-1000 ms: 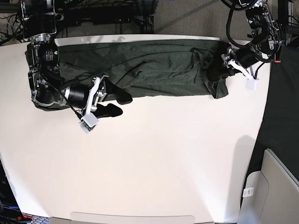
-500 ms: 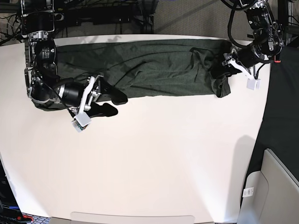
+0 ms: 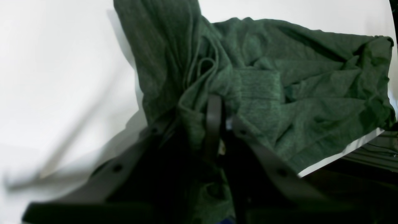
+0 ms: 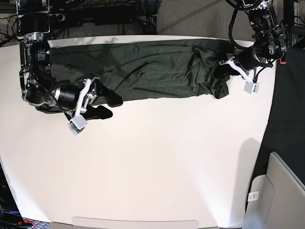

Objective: Fold the T-shirt properly
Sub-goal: 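Grasp the shirt end with the left gripper and lift it, then fold the held shirt end toward the right gripper with the left gripper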

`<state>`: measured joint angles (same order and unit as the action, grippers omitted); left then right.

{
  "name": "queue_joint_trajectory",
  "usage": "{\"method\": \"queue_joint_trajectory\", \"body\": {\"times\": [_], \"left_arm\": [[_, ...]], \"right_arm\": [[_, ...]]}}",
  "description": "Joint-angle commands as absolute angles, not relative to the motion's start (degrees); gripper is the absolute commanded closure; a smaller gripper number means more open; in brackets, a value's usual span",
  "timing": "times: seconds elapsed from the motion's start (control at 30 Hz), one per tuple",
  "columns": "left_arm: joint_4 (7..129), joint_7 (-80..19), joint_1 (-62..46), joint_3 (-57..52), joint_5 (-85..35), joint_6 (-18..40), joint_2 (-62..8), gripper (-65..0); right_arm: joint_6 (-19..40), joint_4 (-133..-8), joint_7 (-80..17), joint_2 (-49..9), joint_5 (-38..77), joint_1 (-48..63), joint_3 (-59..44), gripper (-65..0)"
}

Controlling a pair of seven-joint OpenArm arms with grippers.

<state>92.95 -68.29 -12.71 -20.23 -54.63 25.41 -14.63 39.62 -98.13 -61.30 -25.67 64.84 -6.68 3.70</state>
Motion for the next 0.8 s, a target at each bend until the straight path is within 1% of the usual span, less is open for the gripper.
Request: {"method": "queue_joint_trajectory", "body": {"times": [0.0, 0.2, 0.37, 0.57, 0.77], "left_arm": [[94.3, -68.4, -12.5, -22.5, -55.2, 25.5, -15.4, -3.0], [94.3, -68.5, -12.5, -28.3, -55.2, 25.5, -15.3, -3.0], [94.3, -68.5, -10.0, -31.5, -55.1, 25.5, -15.3, -3.0], [94.3, -68.5, -6.4, -32.1, -54.9, 25.5, -15.4, -3.1], [94.5, -69.1, -5.1, -32.0, -51.5, 25.5, -15.4, -3.1]], "right_arm": [[40.0, -98.9, -59.7, -26.3, 65.9, -7.8, 3.3, -34.4], [40.0, -98.9, -59.7, -29.1, 60.4, -6.9, 3.3, -34.4], [40.0, -99.1, -59.7, -29.8, 58.3, -5.7, 3.3, -34.4], [40.0, -99.1, -59.7, -29.8, 58.3, -5.4, 3.3, -34.4], [40.0, -99.1, -59.7, -29.8, 58.7, -5.4, 3.2, -34.4]]}}
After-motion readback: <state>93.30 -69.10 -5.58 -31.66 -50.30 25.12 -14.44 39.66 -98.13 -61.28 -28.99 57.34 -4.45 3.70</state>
